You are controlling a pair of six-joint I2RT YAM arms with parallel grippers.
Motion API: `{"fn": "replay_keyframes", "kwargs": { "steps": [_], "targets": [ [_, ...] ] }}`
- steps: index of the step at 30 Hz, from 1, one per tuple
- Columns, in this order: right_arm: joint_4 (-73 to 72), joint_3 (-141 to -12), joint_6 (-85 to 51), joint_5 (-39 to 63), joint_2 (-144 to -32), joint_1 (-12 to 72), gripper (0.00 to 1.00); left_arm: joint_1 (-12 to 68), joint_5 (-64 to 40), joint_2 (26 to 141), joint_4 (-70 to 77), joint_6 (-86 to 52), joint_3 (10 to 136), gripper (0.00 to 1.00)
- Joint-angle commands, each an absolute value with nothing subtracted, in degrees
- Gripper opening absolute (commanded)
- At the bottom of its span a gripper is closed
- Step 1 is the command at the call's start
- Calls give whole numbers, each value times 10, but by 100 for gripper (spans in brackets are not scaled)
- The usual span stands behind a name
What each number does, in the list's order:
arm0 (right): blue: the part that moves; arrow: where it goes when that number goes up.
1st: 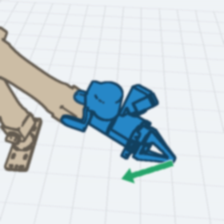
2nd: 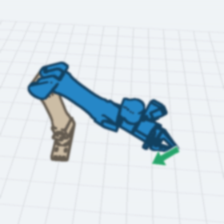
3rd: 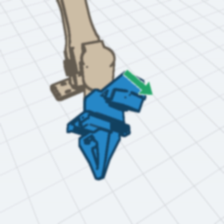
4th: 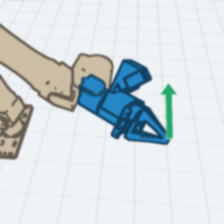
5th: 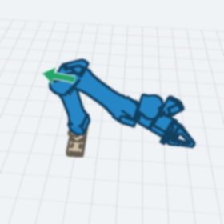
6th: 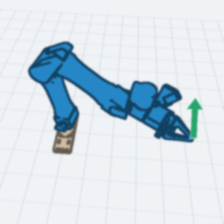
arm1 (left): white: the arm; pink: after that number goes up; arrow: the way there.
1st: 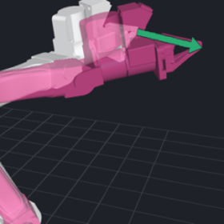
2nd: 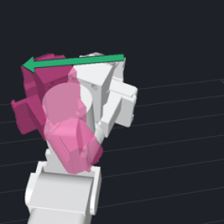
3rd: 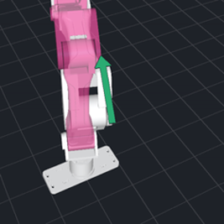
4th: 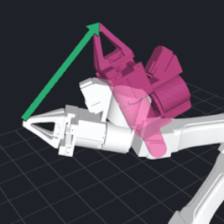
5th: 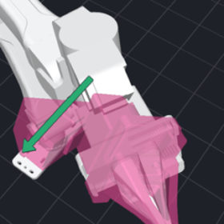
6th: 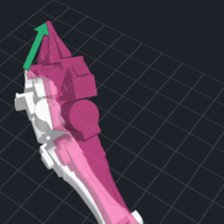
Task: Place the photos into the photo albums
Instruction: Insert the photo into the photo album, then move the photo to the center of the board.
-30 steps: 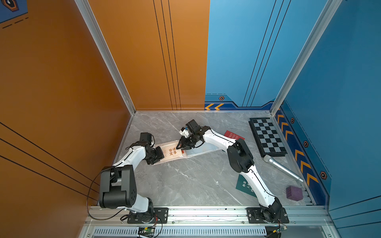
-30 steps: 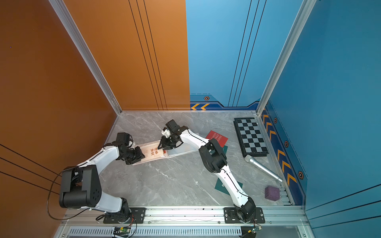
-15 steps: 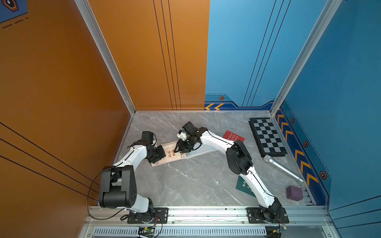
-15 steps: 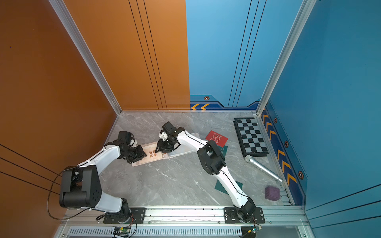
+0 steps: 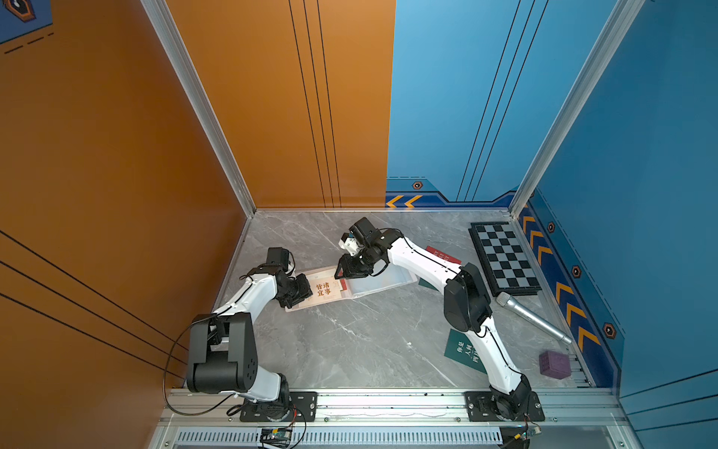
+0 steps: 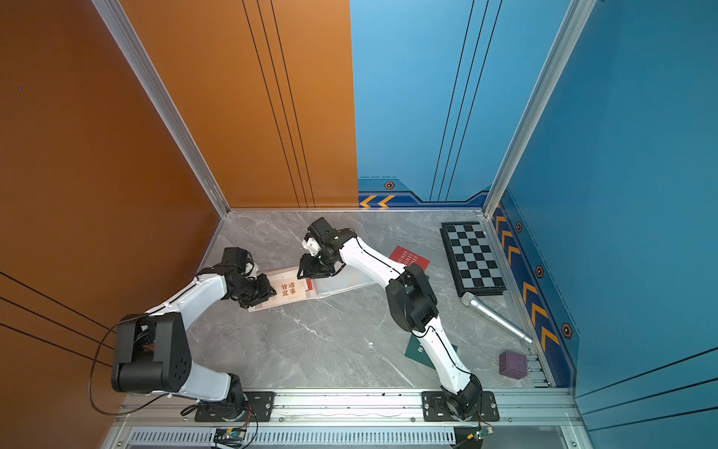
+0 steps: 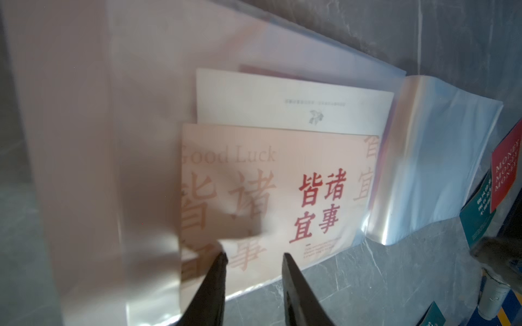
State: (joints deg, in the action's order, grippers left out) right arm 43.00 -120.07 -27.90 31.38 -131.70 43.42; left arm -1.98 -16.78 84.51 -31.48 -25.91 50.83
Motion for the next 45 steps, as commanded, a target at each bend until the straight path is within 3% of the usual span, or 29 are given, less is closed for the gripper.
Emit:
{"fn": "replay_keyframes", "kwargs": {
  "steps": [1, 7, 12, 24, 31, 37, 45],
  "targets": [
    [452, -1154, -256, 281, -1263, 419, 47, -2, -178, 827, -321, -258, 518, 35],
    [441, -1013, -259, 251, -1149, 369, 47, 58, -173, 824, -298, -271, 532, 35],
    [385, -805, -307, 248, -1025, 320, 47, 172, -140, 844, -276, -285, 560, 35],
    [393, -462, -411, 184, -729, 182, 52, 411, -152, 1026, -239, -312, 708, 35],
    [432, -384, -441, 191, -658, 73, 77, 475, -184, 1107, -239, -306, 790, 35],
    [481, -358, -457, 165, -602, -1, 78, 492, -195, 1138, -234, -308, 835, 36],
    [561, -329, -473, 103, -566, -96, 78, 497, -209, 1139, -150, -349, 802, 36]
  ]
}}
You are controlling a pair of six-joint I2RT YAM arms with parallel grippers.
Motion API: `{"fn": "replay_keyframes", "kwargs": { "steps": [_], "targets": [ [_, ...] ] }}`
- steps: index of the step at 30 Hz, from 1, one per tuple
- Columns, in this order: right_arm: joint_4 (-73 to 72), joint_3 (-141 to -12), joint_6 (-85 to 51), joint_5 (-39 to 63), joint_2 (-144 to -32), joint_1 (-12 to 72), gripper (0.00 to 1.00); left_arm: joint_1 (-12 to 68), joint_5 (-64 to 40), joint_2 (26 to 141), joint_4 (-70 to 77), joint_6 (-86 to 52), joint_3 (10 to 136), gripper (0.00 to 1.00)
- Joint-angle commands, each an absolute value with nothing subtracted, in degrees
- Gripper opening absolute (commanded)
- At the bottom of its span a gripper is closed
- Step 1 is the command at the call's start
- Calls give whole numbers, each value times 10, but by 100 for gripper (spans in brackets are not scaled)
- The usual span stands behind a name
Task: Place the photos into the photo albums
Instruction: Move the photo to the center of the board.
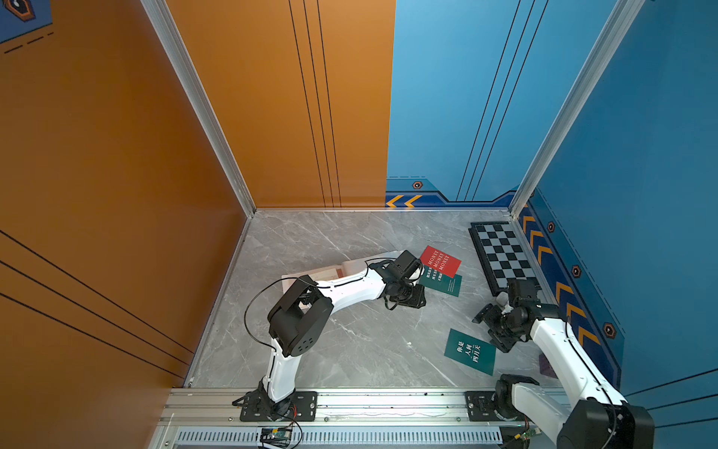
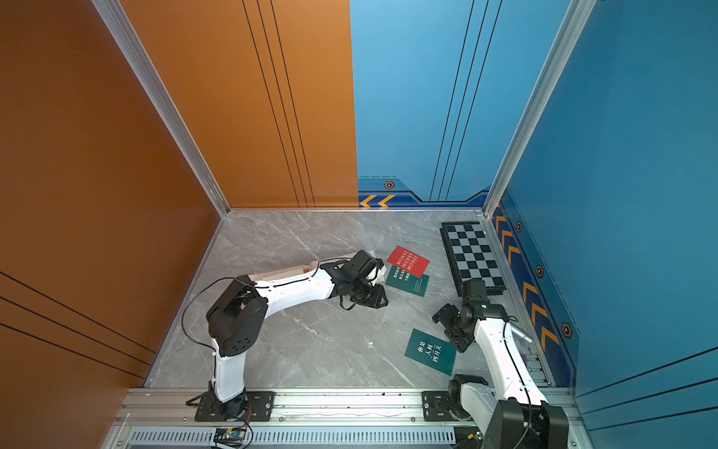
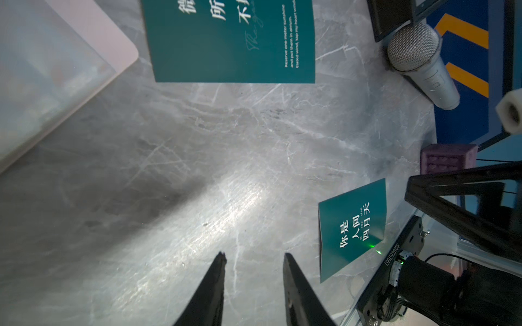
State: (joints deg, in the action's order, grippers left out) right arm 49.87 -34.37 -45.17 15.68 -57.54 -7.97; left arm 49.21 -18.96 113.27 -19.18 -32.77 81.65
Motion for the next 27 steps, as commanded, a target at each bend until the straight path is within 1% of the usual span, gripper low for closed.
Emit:
{"fn": "replay_keyframes", "kwargs": {
  "steps": [1, 4, 5, 7, 10, 11, 15, 20, 23, 27],
  "targets": [
    [565, -331, -480, 89, -575, -93, 78, 496, -213, 1141, -135, -356, 799, 36],
    [576, -336, -496, 30, -593, -96, 78, 492, -233, 1148, -117, -371, 809, 36],
    [570, -335, -498, 22, -597, -99, 81, 493, -232, 1147, -116, -370, 812, 36],
    [550, -329, -492, 25, -611, -103, 81, 494, -228, 1145, -113, -370, 810, 36],
    [495, -301, -509, 78, -637, -97, 80, 489, -233, 1145, -113, -371, 804, 36],
    [475, -291, -524, 92, -646, -80, 80, 487, -231, 1143, -113, -371, 799, 36],
    [423, -283, -606, 91, -662, 47, 80, 480, -237, 1136, -113, -373, 782, 36],
    [314, -285, -702, 134, -693, 151, 80, 472, -226, 1122, -93, -379, 761, 36],
    [265, -328, -709, 144, -735, 201, 81, 466, -210, 1101, -88, -384, 734, 36],
    [163, -392, -704, 196, -836, 242, 81, 453, -204, 1075, -78, -396, 690, 36]
  ]
}}
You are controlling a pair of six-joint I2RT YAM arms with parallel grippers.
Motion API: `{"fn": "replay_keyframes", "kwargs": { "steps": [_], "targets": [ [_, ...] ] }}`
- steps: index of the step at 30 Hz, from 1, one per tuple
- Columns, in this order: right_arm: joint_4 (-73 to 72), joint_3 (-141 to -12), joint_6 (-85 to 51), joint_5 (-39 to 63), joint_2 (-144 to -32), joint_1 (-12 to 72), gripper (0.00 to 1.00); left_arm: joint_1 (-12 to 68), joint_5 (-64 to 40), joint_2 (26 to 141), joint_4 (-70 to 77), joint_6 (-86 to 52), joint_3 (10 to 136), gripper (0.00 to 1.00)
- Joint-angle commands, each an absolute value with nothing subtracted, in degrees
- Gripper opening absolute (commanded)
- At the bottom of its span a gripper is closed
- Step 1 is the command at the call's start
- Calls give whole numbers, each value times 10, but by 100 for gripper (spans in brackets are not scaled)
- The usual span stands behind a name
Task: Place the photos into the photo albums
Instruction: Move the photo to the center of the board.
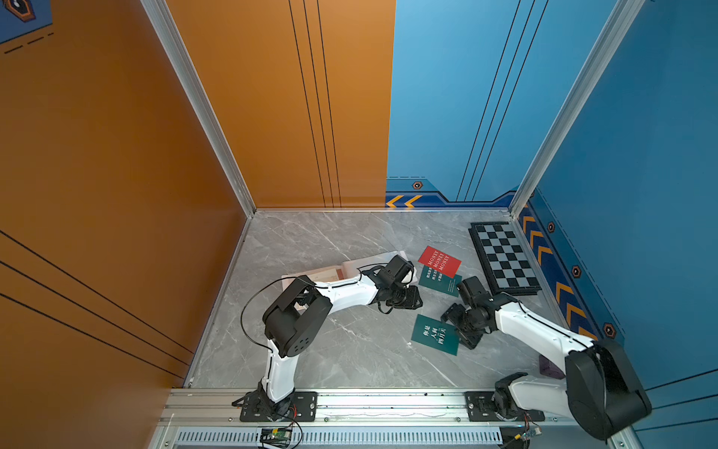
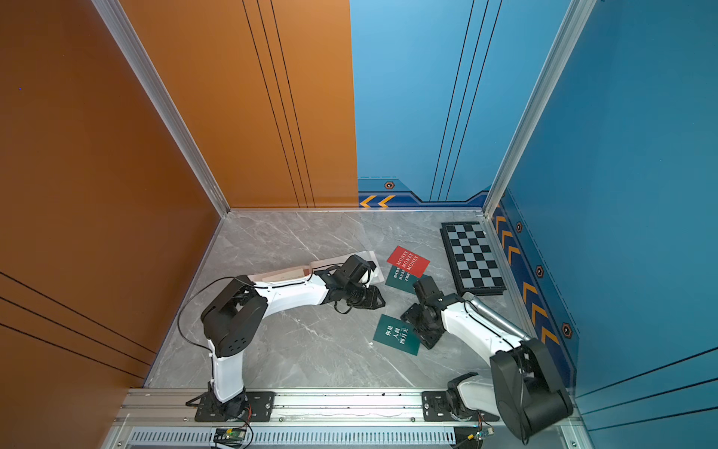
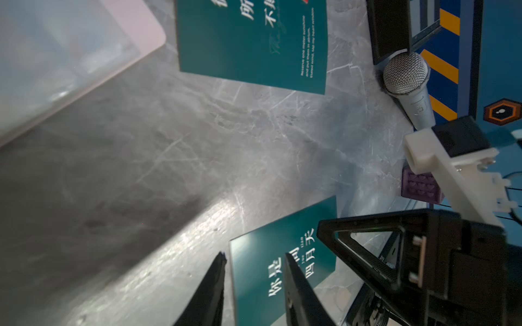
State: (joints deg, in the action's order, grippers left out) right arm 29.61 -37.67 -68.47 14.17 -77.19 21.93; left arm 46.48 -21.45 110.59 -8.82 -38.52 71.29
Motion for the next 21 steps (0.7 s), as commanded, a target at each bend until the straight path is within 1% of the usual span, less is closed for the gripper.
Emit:
{"fn": "replay_keyframes", "kwargs": {
  "steps": [1, 3, 7, 11, 15, 17, 21],
  "targets": [
    [143, -408, -696, 203, -859, 249, 80, 450, -202, 1069, -78, -397, 680, 36],
    [130, -448, -682, 200, -894, 260, 79, 440, -197, 1048, -79, -399, 656, 36],
    [127, -501, -632, 195, -909, 260, 79, 419, -183, 1002, -92, -402, 614, 36],
    [193, -547, -535, 188, -905, 237, 79, 394, -155, 954, -103, -405, 560, 36],
    [284, -601, -420, 228, -946, 206, 78, 374, -157, 937, -117, -414, 532, 36],
    [333, -630, -365, 238, -965, 204, 75, 375, -158, 936, -125, -416, 524, 36],
    [416, -662, -270, 233, -986, 220, 74, 383, -164, 937, -137, -422, 517, 36]
  ]
}}
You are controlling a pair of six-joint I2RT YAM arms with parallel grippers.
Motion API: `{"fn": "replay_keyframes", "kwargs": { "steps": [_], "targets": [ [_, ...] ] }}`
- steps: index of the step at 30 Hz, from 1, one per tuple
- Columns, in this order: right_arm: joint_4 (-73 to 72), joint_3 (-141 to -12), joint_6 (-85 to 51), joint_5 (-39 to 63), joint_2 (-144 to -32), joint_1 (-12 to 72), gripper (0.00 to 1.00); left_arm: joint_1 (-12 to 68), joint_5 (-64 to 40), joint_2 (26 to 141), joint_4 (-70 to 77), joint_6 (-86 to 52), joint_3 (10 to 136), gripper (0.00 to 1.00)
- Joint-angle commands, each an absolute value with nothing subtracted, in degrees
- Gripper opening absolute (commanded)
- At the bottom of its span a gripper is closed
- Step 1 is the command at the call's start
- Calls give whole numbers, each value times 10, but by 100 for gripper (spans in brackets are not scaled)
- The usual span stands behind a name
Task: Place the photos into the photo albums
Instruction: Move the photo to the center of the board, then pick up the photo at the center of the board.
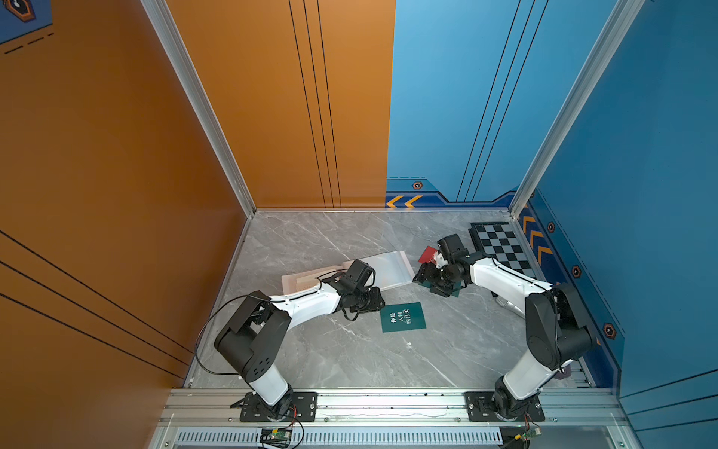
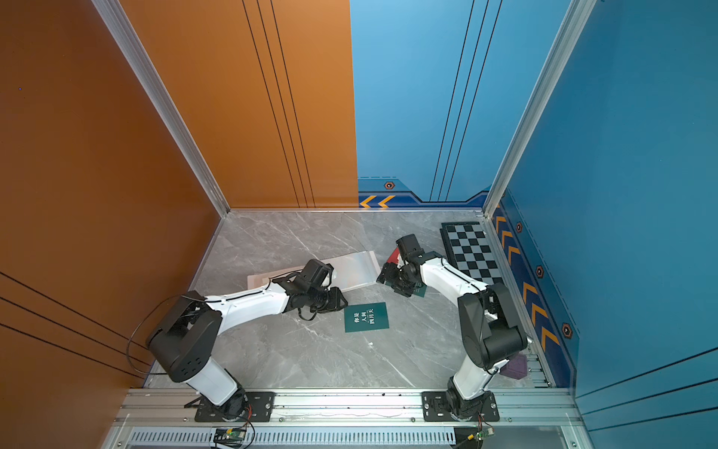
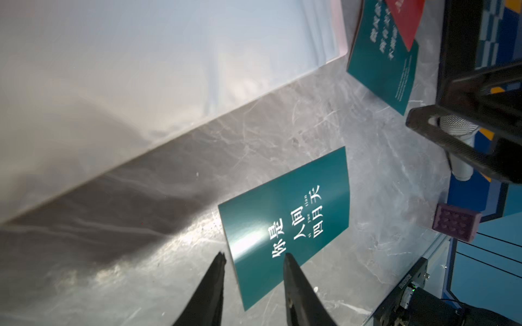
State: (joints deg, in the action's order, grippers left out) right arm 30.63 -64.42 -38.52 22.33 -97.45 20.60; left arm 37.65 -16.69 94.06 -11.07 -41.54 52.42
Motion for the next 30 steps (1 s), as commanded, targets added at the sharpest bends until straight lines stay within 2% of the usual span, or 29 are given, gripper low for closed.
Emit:
{"fn": "replay_keyframes", "kwargs": {
  "steps": [1, 14, 22, 30],
  "targets": [
    [424, -663, -256, 234, -988, 223, 73, 387, -161, 934, -140, -426, 513, 36],
    [429, -647, -209, 258, -1005, 241, 70, 429, -146, 939, -165, -452, 506, 37],
    [418, -641, -218, 257, -1009, 247, 70, 414, -122, 943, -174, -460, 498, 37],
    [404, -631, -229, 258, -1020, 243, 69, 414, -142, 963, -174, -448, 521, 37]
  ]
}}
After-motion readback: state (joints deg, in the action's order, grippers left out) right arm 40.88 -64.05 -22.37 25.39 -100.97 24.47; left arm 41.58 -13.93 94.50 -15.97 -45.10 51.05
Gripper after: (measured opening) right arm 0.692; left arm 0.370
